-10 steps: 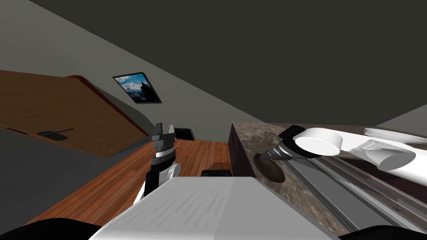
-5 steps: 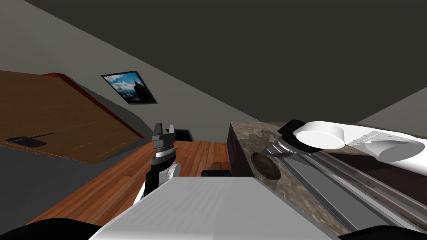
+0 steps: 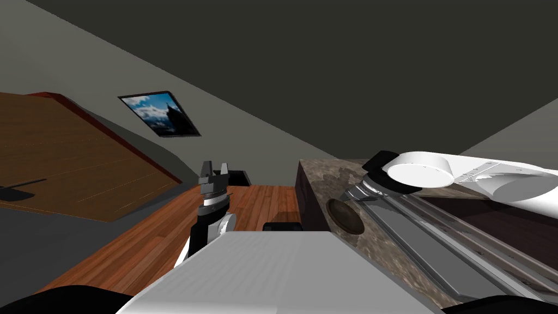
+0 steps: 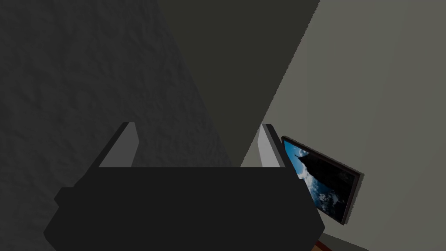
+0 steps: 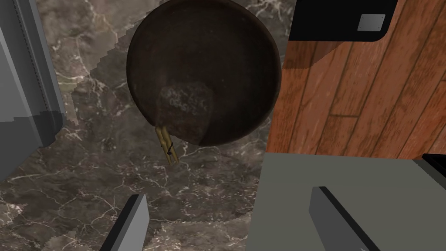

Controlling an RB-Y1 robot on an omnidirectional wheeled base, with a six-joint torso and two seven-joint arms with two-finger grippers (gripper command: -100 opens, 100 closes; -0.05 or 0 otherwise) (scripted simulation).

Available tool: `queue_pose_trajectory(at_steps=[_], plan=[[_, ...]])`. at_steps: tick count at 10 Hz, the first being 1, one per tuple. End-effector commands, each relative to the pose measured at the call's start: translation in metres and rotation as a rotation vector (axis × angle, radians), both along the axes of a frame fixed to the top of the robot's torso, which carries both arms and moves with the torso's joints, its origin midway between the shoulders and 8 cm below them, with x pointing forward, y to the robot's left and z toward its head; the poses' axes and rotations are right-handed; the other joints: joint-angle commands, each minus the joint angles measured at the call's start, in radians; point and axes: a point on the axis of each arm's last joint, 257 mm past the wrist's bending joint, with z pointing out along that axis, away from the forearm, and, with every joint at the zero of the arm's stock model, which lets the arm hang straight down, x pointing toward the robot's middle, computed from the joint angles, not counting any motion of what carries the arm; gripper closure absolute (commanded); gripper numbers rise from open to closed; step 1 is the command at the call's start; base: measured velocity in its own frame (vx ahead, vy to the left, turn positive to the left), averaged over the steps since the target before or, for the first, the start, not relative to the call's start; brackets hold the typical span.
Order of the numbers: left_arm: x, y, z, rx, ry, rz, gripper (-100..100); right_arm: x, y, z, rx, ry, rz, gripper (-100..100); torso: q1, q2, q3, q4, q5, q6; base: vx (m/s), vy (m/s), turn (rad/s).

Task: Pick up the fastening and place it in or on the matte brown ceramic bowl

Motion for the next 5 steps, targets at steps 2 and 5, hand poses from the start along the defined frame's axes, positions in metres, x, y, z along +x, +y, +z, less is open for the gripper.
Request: queue_pose_trajectory(at_steps=[2, 5], plan=[[0.0000, 0.0000, 0.0000, 0.000, 0.000, 0.000, 0, 0.0000, 0.0000, 0.0000, 0.000, 0.000, 0.000, 0, 0.000, 0.000, 0.000, 0.000, 0.000, 0.000, 0.000, 0.000, 0.000], [0.0000, 0.0000, 0.0000, 0.000, 0.000, 0.000, 0, 0.0000, 0.0000, 0.0000, 0.000, 0.000, 0.000, 0, 0.000, 0.000, 0.000, 0.000, 0.000, 0.000, 0.000, 0.000, 0.000]])
